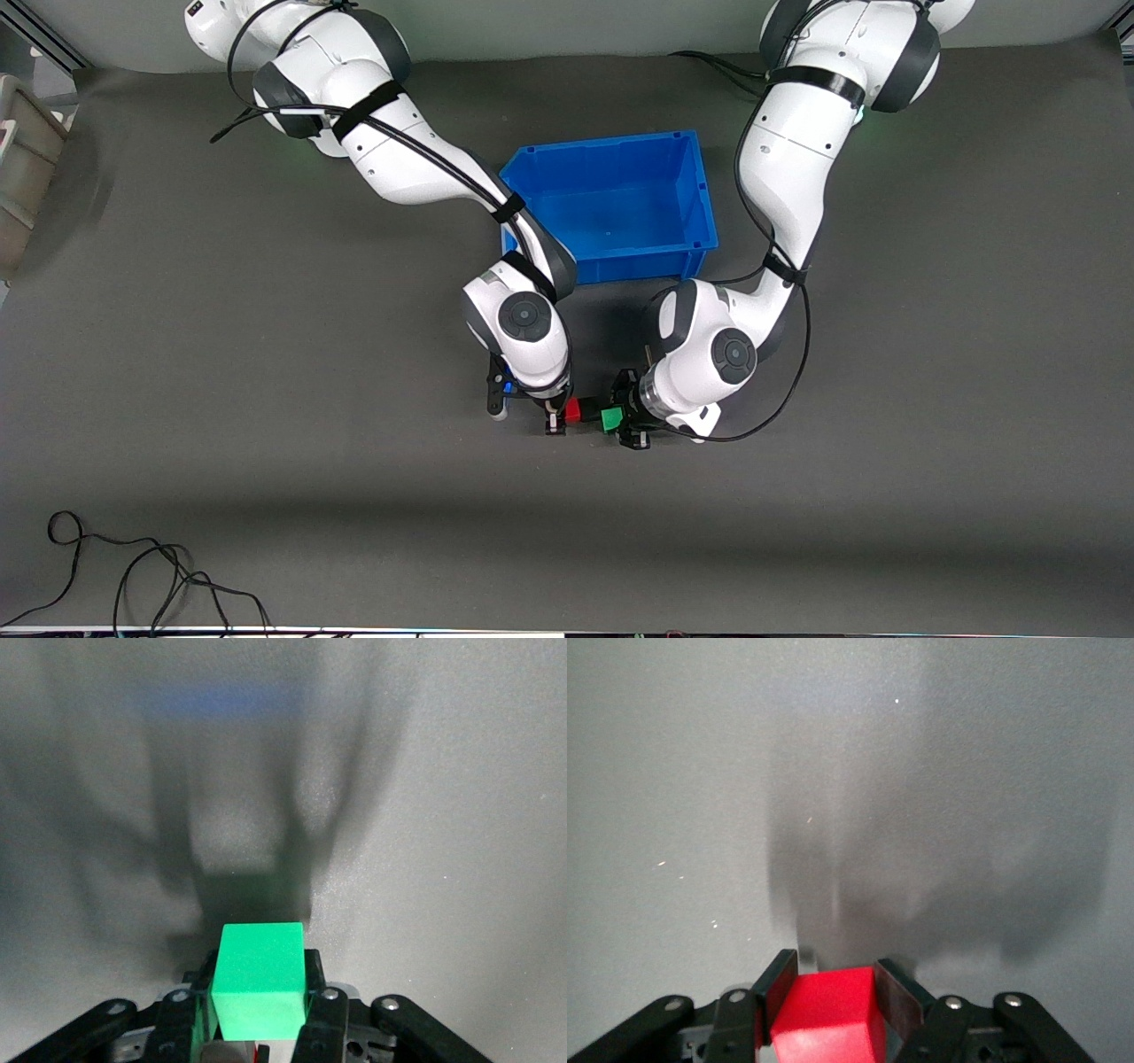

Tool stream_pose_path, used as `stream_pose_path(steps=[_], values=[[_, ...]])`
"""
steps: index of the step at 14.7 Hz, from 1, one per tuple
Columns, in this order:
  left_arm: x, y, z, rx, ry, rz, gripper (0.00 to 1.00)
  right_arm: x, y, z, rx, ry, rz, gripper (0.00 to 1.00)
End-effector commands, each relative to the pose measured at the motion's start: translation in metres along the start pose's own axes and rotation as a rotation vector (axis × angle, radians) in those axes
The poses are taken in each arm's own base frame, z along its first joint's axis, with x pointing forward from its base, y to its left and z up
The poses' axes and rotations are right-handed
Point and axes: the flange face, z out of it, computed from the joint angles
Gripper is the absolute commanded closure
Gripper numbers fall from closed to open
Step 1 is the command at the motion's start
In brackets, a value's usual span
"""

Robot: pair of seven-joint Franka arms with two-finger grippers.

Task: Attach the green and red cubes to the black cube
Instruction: 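Press the red and green cubes against the black cube with both grippers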

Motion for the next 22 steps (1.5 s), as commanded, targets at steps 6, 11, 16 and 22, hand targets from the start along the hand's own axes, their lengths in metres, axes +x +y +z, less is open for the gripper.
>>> stream_pose_path(steps=[6,11,16,22], values=[[-0.005,-0.001,-0.001,-0.016,0.019,0.019,0.88,-0.010,0.004,0.005,0.026,0.023,-0.008,1.00],[-0.005,-0.001,-0.001,-0.017,0.025,0.026,0.56,-0.006,-0.004,0.000,0.035,0.016,0.004,1.00],[-0.005,-0.001,-0.001,-0.020,0.036,0.041,0.00,-0.008,-0.001,0.003,0.030,0.016,0.021,1.00],[0.000,0.006,-0.013,-0.013,0.085,0.085,0.00,-0.008,-0.001,0.004,0.030,0.016,0.021,1.00]])
